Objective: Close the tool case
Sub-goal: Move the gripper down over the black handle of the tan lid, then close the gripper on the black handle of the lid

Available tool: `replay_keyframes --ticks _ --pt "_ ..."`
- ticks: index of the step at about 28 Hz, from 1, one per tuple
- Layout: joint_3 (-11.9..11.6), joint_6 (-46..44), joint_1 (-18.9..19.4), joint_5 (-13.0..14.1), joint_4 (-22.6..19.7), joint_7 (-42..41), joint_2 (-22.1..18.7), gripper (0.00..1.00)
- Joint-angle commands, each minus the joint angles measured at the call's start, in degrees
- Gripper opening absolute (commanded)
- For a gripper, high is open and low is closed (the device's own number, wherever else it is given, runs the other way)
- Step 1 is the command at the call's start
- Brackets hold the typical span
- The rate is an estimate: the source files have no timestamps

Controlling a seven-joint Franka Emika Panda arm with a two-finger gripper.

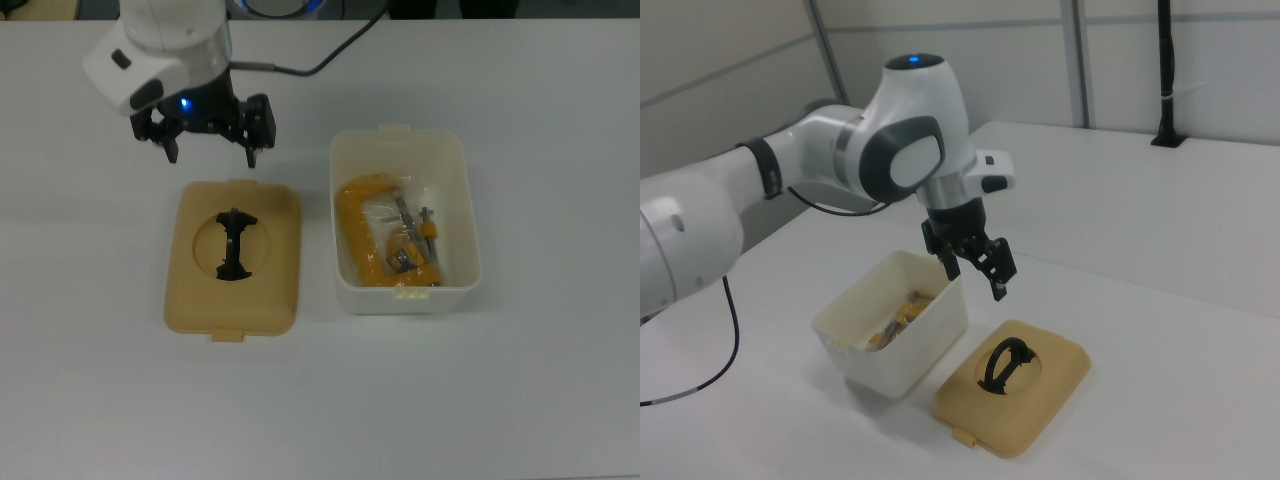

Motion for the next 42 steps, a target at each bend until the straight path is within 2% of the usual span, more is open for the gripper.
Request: replay_keyframes --ticks 1,6,13,20,27,30,31,36,37,42 --pt "0.64 3.39 0.08 -1.12 -1.24 1.68 1.84 1.00" --pt "1.69 8.13 0.08 -2.27 -3.35 3.00 3.43 1.00" --pt "1.78 12.17 1.31 -3.06 -6.78 3.18 4.48 1.00" --pt "1.69 13.50 1.39 -3.23 -7.05 3.18 7.03 1.00" --pt "1.78 15.78 1.39 -5.51 -7.13 5.72 9.32 1.00" --pt "1.78 15.79 1.39 -5.96 -7.14 5.99 9.85 0.95" --pt "1.78 15.79 1.31 -5.96 -7.14 5.99 9.85 0.93" --pt "1.78 15.79 1.39 -5.96 -7.14 5.99 9.93 0.60" --pt "1.78 15.79 1.39 -5.96 -7.14 5.99 9.93 0.46" --pt "1.78 15.70 1.39 -5.79 -7.14 6.16 9.93 0.12"
